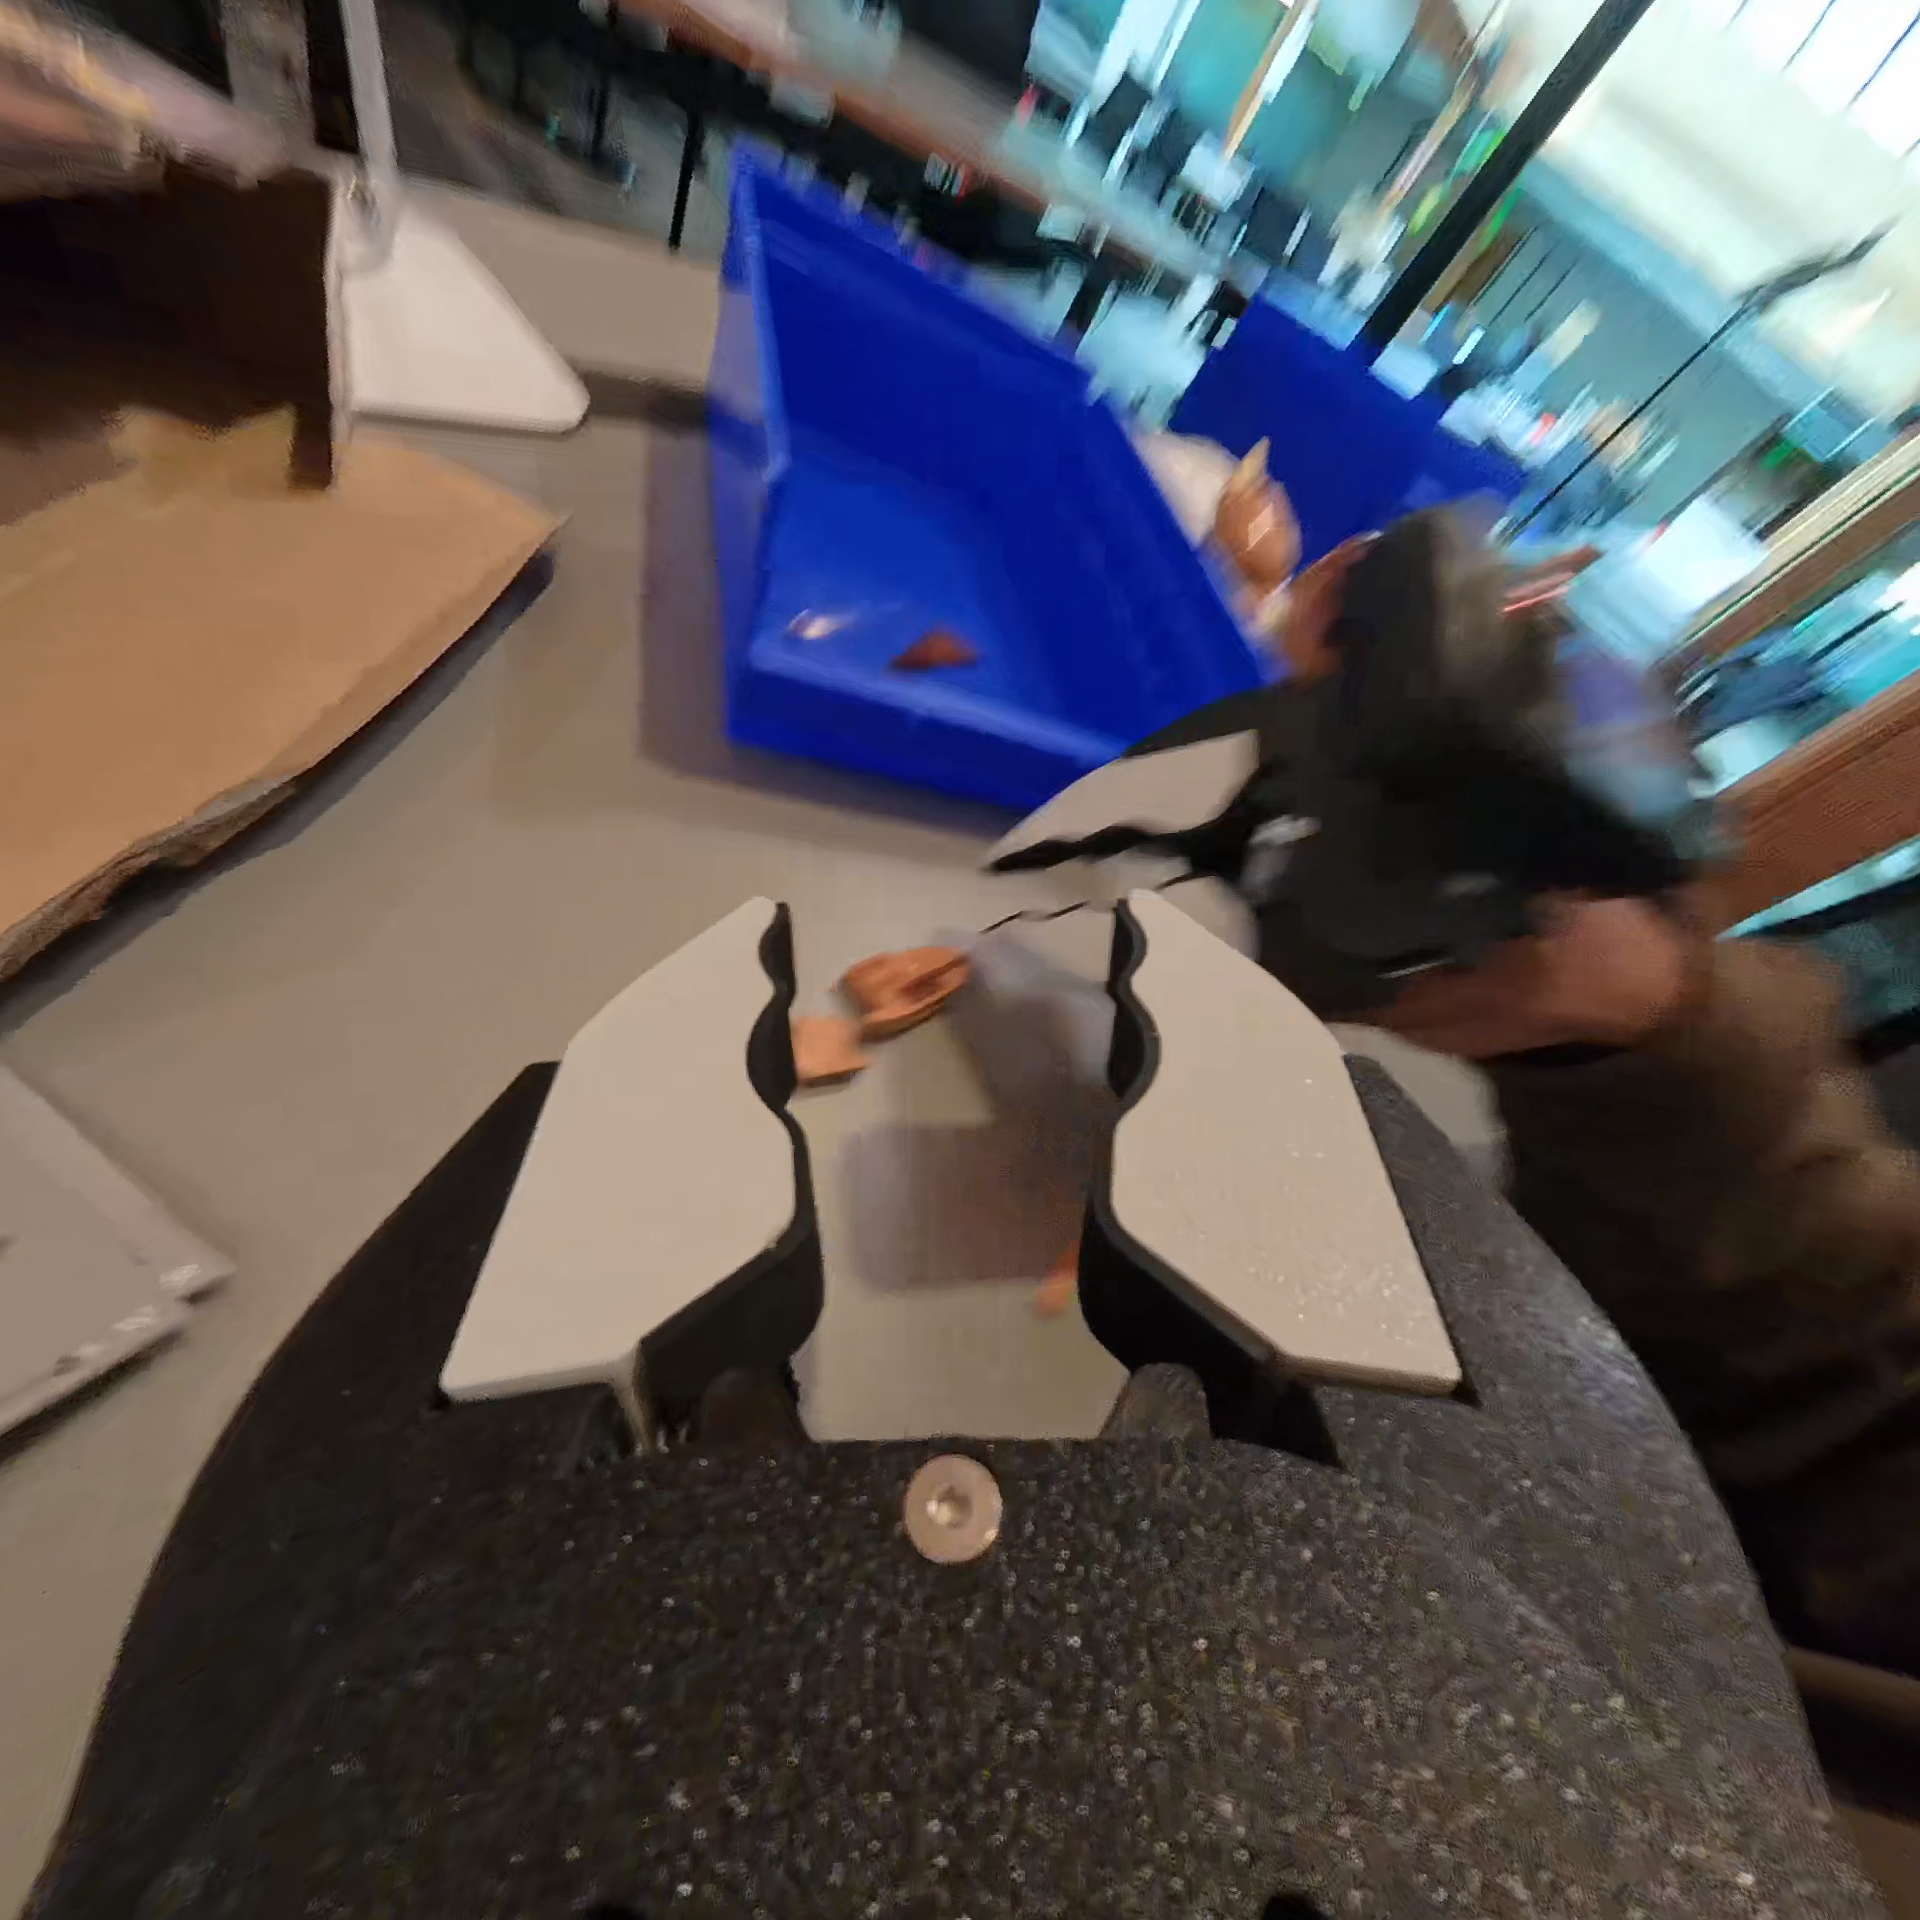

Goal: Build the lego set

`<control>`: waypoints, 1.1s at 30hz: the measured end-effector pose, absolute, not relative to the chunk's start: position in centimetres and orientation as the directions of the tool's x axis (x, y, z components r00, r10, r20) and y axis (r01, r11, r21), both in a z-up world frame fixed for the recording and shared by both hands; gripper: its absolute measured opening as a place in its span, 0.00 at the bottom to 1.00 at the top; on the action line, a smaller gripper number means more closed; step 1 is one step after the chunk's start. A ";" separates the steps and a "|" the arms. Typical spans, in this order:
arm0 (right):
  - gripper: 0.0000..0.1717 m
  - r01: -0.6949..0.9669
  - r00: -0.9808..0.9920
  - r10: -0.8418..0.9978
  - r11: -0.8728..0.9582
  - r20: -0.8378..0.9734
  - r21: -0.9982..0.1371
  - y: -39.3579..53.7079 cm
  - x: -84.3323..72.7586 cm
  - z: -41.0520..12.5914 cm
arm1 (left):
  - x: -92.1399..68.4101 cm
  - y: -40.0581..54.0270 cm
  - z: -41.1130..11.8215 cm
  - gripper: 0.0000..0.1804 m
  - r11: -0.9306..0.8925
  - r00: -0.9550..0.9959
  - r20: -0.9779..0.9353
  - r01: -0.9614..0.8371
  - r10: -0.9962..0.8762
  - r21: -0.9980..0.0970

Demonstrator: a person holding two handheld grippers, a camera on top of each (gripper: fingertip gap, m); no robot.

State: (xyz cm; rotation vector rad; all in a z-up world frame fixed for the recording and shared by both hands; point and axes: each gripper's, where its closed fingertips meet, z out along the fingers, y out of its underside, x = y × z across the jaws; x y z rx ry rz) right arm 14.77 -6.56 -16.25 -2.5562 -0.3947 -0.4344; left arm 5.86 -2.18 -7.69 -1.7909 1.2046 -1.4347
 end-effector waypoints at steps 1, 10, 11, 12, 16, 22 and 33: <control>0.12 0.353 0.909 0.193 -0.827 0.368 -0.438 -6.4 14.7 -16.2 | 5.4 -3.5 -5.5 0.36 -0.487 0.004 0.503 -0.257 -0.864 -0.835; 0.10 0.316 0.942 0.198 -0.794 0.270 -0.520 -6.6 12.9 -14.8 | -2.0 -18.9 10.8 0.70 -0.480 -0.415 0.459 -0.058 -0.786 -0.875; 0.10 0.312 0.945 0.199 -0.788 0.259 -0.531 -6.7 12.7 -14.6 | -2.9 -19.7 11.4 0.70 -0.485 -0.453 0.455 -0.055 -0.767 -0.873; 0.10 0.306 0.948 0.202 -0.782 0.245 -0.543 -6.7 12.5 -14.4 | -3.7 -20.3 11.9 0.71 -0.493 -0.493 0.449 -0.047 -0.745 -0.869; 0.10 0.281 0.959 0.206 -0.761 0.194 -0.584 -6.7 11.8 -14.0 | -5.3 -21.4 12.7 0.74 -0.485 -0.598 0.402 -0.026 -0.693 -0.874; 0.10 0.242 0.970 0.206 -0.748 0.131 -0.618 -6.6 11.0 -14.3 | -7.0 -22.4 13.3 0.77 -0.430 -0.730 0.284 0.015 -0.621 -0.903; 0.11 0.217 0.974 0.207 -0.737 0.091 -0.640 -6.4 10.6 -14.6 | -8.0 -22.9 12.7 0.78 -0.288 -0.765 0.122 0.085 -0.632 -0.954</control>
